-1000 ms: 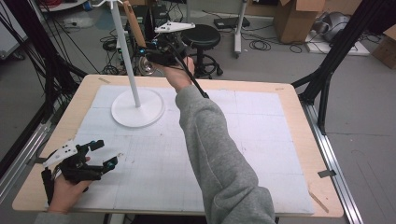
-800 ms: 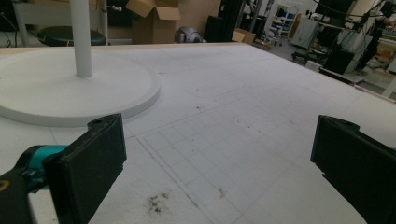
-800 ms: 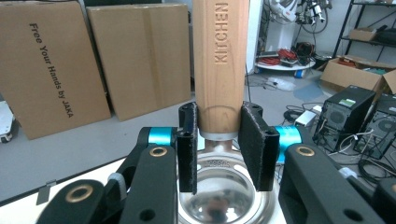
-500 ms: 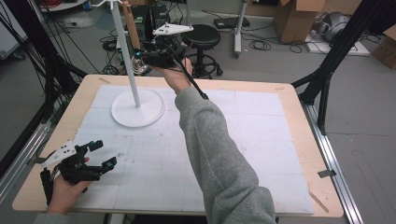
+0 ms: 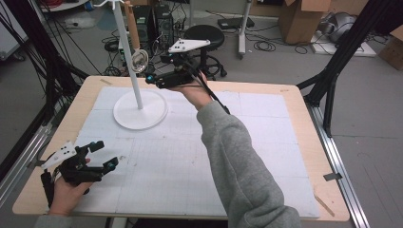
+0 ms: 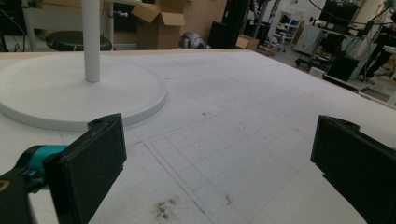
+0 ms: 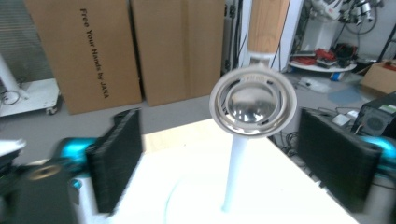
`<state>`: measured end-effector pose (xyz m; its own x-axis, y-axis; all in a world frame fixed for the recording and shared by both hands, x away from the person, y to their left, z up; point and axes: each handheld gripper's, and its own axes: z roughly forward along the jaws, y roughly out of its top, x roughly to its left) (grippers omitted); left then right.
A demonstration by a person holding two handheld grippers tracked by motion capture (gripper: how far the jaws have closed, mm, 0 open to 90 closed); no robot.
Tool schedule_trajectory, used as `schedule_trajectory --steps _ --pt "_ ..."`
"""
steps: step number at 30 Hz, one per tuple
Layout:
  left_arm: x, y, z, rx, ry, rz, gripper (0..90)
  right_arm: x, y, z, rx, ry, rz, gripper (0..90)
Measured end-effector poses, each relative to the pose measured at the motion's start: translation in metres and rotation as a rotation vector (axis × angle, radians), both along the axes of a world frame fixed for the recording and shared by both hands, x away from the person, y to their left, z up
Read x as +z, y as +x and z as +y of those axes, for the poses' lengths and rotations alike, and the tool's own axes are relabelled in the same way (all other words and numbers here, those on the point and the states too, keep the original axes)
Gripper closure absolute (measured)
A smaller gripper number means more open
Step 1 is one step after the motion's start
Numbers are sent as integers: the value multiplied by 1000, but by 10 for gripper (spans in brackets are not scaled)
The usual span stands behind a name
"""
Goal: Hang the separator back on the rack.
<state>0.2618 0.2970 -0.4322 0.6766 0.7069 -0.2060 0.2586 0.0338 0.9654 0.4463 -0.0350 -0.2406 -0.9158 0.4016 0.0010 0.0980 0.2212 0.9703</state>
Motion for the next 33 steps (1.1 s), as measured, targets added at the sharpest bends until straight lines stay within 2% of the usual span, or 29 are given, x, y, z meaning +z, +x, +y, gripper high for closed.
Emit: schedule_trajectory --steps 2,3,5,11,13,15,20,22,26,30,31,33 --pt "0 1 0 3 3 1 37 -1 -2 -4 10 0 -1 82" --pt "0 1 0 3 6 1 38 -4 -6 -10 3 7 -3 3" --pt "-1 2 -1 8 6 2 38 -6 -8 -14 16 11 9 3" --pt "0 2 -1 19 3 -1 38 -16 -18 -38 35 13 -2 3" --pt "0 3 -1 18 3 -5 38 -22 -23 -50 36 -9 -13 3" --pt "1 3 -2 16 7 -5 38 -25 -25 -54 37 -14 -17 3" --pt "1 4 -3 15 9 -8 38 -41 -39 -78 44 -39 -6 3" --pt "1 3 -3 14 9 -11 38 -45 -42 -82 47 -43 -7 3" --pt "3 4 -4 16 5 -22 38 -60 -58 -101 48 -66 -19 3" --pt "5 4 -6 14 -8 -31 38 -68 -67 -113 46 -68 -19 3" --pt "5 3 -7 12 -8 -32 37 -73 -72 -121 41 -57 -11 3" --pt "5 3 -8 5 -3 -32 38 -76 -74 -125 37 -50 -13 3"
